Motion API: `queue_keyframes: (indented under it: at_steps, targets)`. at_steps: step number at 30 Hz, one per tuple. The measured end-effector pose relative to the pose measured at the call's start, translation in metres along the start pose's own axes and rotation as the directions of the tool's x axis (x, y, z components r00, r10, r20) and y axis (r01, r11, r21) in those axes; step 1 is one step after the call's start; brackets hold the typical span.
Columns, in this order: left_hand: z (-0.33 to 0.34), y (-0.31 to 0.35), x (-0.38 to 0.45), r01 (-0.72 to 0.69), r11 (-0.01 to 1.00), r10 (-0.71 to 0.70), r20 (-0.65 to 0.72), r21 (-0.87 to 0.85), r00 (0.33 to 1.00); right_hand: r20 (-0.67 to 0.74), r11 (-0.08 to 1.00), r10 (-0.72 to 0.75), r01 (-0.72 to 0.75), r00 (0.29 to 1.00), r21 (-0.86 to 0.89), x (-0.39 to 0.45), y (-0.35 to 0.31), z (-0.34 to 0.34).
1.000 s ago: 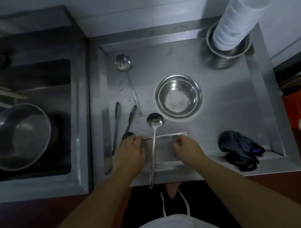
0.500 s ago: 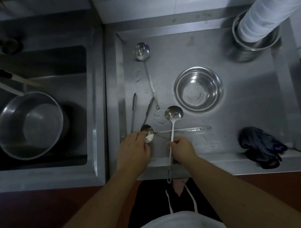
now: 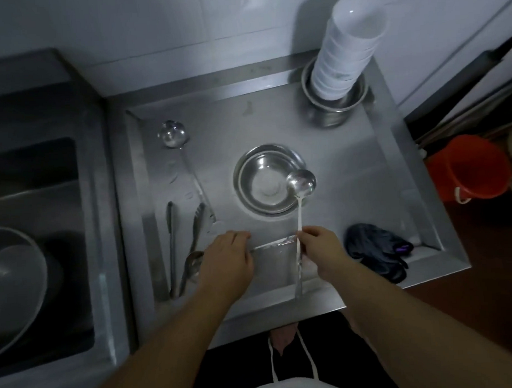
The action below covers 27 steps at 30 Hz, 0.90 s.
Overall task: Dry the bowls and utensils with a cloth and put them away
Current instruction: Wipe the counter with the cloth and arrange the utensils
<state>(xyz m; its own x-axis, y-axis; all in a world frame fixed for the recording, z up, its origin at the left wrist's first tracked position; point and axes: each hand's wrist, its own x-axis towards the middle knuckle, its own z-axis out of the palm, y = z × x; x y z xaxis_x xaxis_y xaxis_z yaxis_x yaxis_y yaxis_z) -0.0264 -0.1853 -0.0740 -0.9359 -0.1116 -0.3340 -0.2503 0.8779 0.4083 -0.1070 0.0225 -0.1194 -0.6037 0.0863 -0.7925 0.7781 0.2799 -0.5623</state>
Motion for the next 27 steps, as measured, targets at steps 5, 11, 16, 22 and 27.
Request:
queue_keyframes:
  at_steps: [5,11,16,22,27]
  targets:
    - [0.014,0.036,0.027,-0.039,0.998,0.036,0.056,0.054,0.998,-0.102,0.991,0.038,-0.025,0.994,0.132,0.05,-0.028,-0.057]
    - [0.032,0.075,0.045,-0.007,0.997,0.002,0.072,0.072,0.997,-0.133,0.977,0.072,-0.043,0.989,0.208,0.107,-0.05,-0.096]
    - [0.037,0.1,0.055,0.049,0.996,-0.055,0.079,0.07,0.995,-0.101,0.991,0.08,-0.069,0.992,0.116,0.134,-0.063,-0.107]
    - [0.037,0.115,0.061,0.11,0.992,-0.114,0.083,0.056,0.99,-0.106,0.995,0.093,-0.087,0.99,0.055,0.142,-0.067,-0.107]
    - [0.039,0.115,0.057,0.123,0.991,-0.127,0.072,0.055,0.989,-0.201,0.99,0.011,-0.038,0.98,-0.135,0.14,-0.057,-0.113]
